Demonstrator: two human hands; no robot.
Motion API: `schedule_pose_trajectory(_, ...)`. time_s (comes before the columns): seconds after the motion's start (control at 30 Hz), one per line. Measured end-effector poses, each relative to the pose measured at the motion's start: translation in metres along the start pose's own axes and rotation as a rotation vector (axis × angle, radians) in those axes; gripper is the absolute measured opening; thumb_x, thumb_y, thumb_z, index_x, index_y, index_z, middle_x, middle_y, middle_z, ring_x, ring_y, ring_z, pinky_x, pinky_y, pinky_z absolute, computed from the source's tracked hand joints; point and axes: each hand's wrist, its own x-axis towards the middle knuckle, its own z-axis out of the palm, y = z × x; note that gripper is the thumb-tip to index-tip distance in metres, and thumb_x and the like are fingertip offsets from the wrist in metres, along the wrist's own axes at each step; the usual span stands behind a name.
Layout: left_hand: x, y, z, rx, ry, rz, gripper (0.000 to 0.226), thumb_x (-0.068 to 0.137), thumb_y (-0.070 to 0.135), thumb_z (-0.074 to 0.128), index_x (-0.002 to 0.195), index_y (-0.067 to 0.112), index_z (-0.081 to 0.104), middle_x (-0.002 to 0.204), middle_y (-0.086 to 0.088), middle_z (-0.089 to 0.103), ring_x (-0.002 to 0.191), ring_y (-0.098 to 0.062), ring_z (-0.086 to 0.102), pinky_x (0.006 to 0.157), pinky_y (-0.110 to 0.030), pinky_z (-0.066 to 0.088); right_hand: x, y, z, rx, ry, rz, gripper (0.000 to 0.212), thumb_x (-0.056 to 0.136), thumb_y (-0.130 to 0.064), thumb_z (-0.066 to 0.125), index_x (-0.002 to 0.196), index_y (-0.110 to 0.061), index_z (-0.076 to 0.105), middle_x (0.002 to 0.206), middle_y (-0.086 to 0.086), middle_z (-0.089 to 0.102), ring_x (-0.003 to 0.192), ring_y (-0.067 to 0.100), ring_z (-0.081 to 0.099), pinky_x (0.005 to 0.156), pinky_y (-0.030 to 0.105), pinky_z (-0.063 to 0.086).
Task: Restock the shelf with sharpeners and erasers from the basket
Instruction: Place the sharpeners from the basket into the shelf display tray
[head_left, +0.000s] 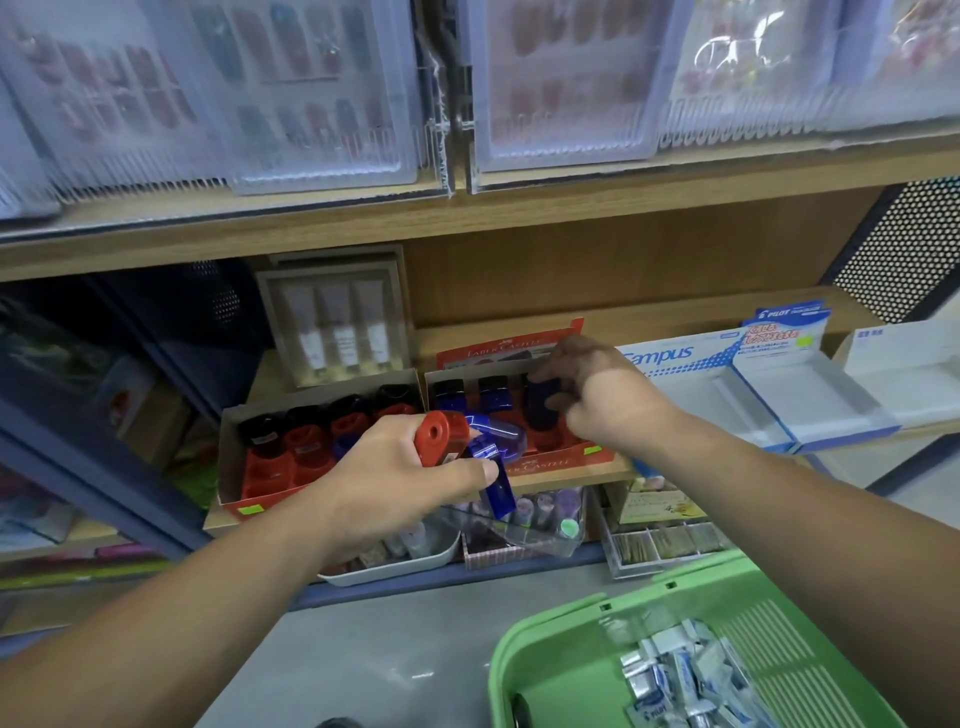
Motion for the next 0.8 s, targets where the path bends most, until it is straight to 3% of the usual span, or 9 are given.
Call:
schedule_pose_trajectory(0.17,0.001,-0.001,0.001,0.019,0.009,-0.008,0.017,0.089,0.029,0.079,0.105,0.023,0.074,0.098,0.003,0.079,0.094,-0.015,0.076,0.090,-0.047,0.061,-0.001,-0.001,0.006,-0.008,-0.016,0.057,0.040,0.091,-0.011,0.070,0.127,-0.027,0.070,0.138,-0.004,0.057,0.124,0.024,0.056,0.108,0.033,0.046)
schedule_pose_trajectory(0.27,0.003,-0.002,0.002,0.010,0.013,-0.007,0.015,0.088,0.029,0.080,0.102,0.027,0.074,0.097,0.006,0.079,0.094,-0.013,0.075,0.089,-0.047,0.061,-0.002,0.000,0.009,0.145,0.076,0.121,0.041,0.085,-0.002,0.074,0.118,-0.027,0.069,0.115,-0.002,0.068,0.103,0.022,0.065,0.091,0.032,0.055)
schedule_pose_trajectory(0.37,0.006,-0.003,0.003,0.006,0.005,-0.010,0.013,0.087,0.031,0.081,0.098,0.035,0.075,0.099,0.003,0.079,0.097,-0.018,0.075,0.090,-0.051,0.060,-0.004,0.002,0.011,0.384,0.100,0.211,0.042,0.081,0.008,0.074,0.106,-0.025,0.067,0.099,0.000,0.067,0.087,0.019,0.064,0.076,0.026,0.053)
schedule_pose_trajectory(0.53,0.009,-0.004,0.005,0.014,0.005,-0.002,0.018,0.085,0.033,0.082,0.101,0.039,0.075,0.103,-0.006,0.078,0.103,-0.030,0.073,0.093,-0.059,0.056,-0.009,0.004,0.006,0.346,0.095,0.082,0.039,0.086,0.006,0.069,0.114,-0.020,0.074,0.110,-0.004,0.054,0.092,0.013,0.056,0.083,0.016,0.044)
schedule_pose_trajectory(0.67,0.010,-0.006,0.005,0.027,0.015,-0.017,0.018,0.085,0.033,0.082,0.100,0.038,0.075,0.099,-0.002,0.079,0.100,-0.029,0.074,0.092,-0.057,0.057,-0.011,-0.003,-0.006,0.498,0.163,0.100,0.029,0.086,0.002,0.071,0.102,-0.022,0.068,0.096,-0.010,0.060,0.079,0.003,0.059,0.076,0.011,0.047)
schedule_pose_trajectory(0.73,0.011,-0.006,0.006,0.037,0.023,-0.029,0.018,0.085,0.033,0.082,0.099,0.039,0.075,0.097,0.000,0.079,0.098,-0.026,0.075,0.090,-0.056,0.058,-0.014,-0.005,-0.005,0.594,0.161,0.153,0.024,0.083,0.004,0.071,0.098,-0.014,0.066,0.089,-0.003,0.067,0.078,0.012,0.064,0.069,0.010,0.048)
schedule_pose_trajectory(0.8,0.012,-0.005,0.006,0.040,0.020,-0.032,0.018,0.085,0.032,0.082,0.098,0.042,0.074,0.097,0.002,0.079,0.096,-0.022,0.075,0.091,-0.053,0.059,-0.019,0.000,-0.002,0.725,0.158,0.249,0.026,0.077,0.008,0.073,0.094,-0.010,0.064,0.094,0.009,0.071,0.084,0.022,0.069,0.075,0.022,0.058)
